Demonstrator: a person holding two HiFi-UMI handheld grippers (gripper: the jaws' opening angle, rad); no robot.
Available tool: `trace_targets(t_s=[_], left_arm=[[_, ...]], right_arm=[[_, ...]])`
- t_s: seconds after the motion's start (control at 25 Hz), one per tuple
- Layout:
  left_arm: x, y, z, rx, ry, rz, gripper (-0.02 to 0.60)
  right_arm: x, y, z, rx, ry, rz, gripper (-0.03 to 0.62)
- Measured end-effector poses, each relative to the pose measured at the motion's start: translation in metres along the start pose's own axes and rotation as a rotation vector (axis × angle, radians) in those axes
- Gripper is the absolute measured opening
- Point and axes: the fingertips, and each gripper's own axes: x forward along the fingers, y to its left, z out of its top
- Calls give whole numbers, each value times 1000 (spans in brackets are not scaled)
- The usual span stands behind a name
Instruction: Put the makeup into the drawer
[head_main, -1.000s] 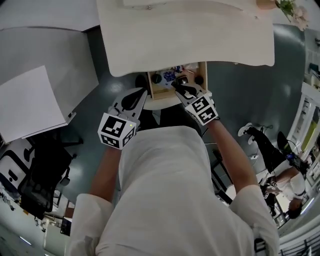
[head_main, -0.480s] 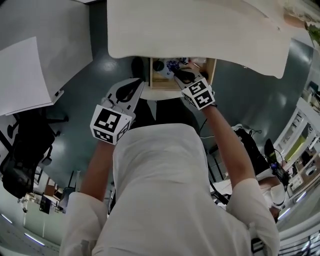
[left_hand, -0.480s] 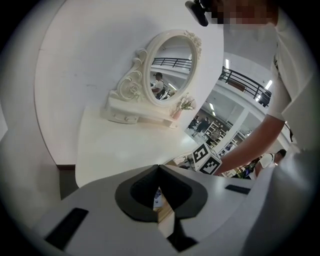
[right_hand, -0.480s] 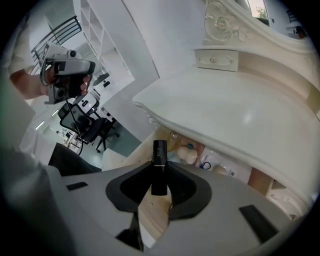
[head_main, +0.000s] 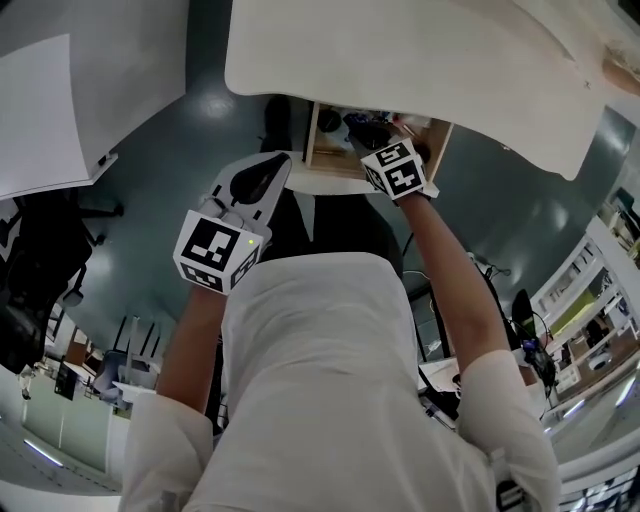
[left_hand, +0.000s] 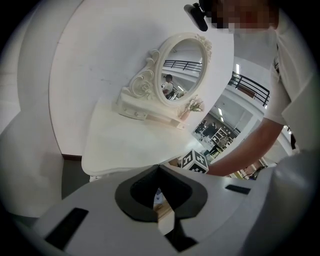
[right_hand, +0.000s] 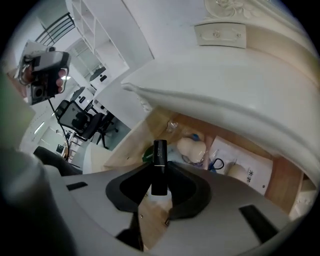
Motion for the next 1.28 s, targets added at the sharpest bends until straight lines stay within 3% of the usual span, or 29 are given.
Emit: trace_targets(t_s=[0.52,0.64,1.28], left_arm=[[-7,11,-10,-48,-14,45,17],[-12,15,-9,-45,-19,51,17],[-51,32,9,54,-49,19,17]], right_arm=[[32,-11,0,31,20,-48,113],[32,-8,4,29,18,-41,153],[-20,18,24,57,-70,-136,156]])
